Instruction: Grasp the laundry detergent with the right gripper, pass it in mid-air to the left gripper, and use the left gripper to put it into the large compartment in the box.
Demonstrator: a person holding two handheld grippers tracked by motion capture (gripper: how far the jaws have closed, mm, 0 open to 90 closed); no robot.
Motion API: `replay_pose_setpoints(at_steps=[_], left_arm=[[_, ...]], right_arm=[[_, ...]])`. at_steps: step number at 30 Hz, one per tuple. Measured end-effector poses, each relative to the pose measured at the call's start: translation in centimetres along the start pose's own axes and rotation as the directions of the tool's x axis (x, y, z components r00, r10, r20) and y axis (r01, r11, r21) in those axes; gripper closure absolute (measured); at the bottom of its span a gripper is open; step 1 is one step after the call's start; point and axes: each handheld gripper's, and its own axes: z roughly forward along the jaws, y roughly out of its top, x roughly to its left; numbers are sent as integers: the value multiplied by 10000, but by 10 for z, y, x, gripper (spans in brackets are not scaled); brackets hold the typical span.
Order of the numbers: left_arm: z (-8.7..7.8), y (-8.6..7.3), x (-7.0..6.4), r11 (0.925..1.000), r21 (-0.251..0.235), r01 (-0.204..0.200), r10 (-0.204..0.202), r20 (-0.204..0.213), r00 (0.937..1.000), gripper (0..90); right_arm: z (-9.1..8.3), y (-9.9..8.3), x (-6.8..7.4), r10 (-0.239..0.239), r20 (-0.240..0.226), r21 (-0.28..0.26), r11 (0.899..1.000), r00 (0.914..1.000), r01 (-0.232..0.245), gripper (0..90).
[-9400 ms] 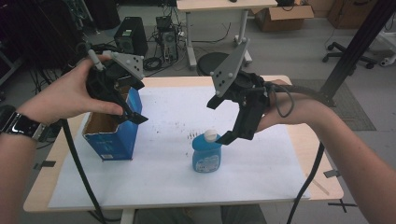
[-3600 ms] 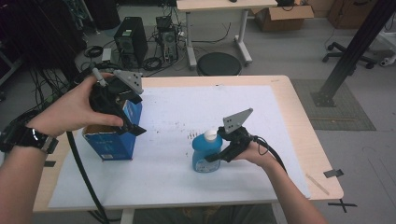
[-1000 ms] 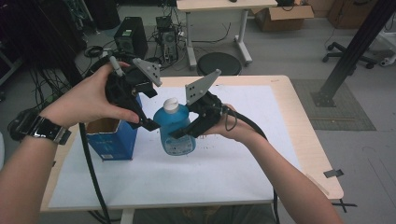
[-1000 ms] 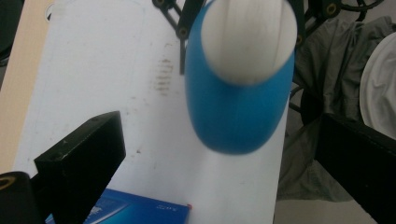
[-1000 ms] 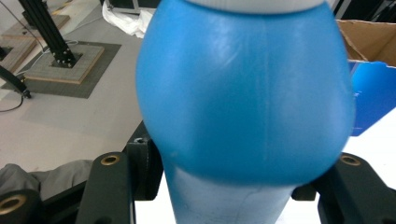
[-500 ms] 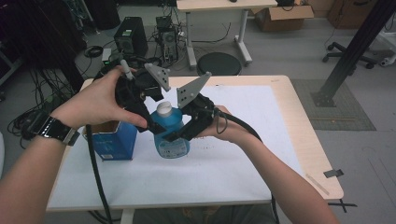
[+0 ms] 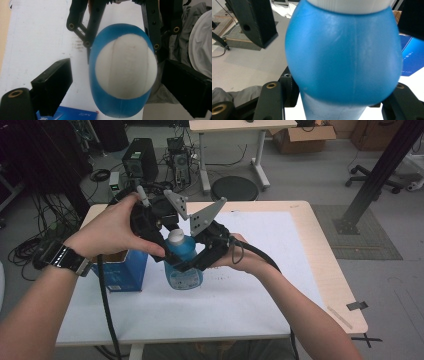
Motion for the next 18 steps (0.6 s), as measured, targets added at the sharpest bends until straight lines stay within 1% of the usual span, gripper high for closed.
replay_pose_setpoints(at_steps=[1, 3, 5, 9, 13, 15, 18], left_arm=[[0, 0, 0, 10000, 1, 19, -19, 2, 10000, 116], [0, 1, 0, 10000, 3, -69, 69, 31, 10000, 139], [1, 2, -1, 9999, 18, -119, 119, -44, 9999, 171], [1, 2, 0, 10000, 45, -7, 8, -143, 9999, 188], [1, 2, 0, 10000, 74, -44, 44, -40, 10000, 216], [1, 2, -1, 10000, 19, -66, 66, -44, 10000, 237], [1, 2, -1, 9999, 59, -92, 92, -55, 9999, 254]], right_arm=[[0, 0, 0, 12, 17, -29, 10000, 10000, -12, 430], [0, 0, 0, -30, 25, -43, 10000, 10000, 30, 430], [0, 0, 0, -10, 0, -55, 10000, 10000, 10, 430], [0, 0, 0, -25, 40, -30, 10000, 10000, 25, 430], [1, 0, 0, -15, 35, 26, 10000, 10000, 14, 430], [1, 0, 0, -15, 36, 44, 10000, 10000, 15, 430], [0, 0, 0, 15, 31, 2, 10000, 10000, -15, 430]])
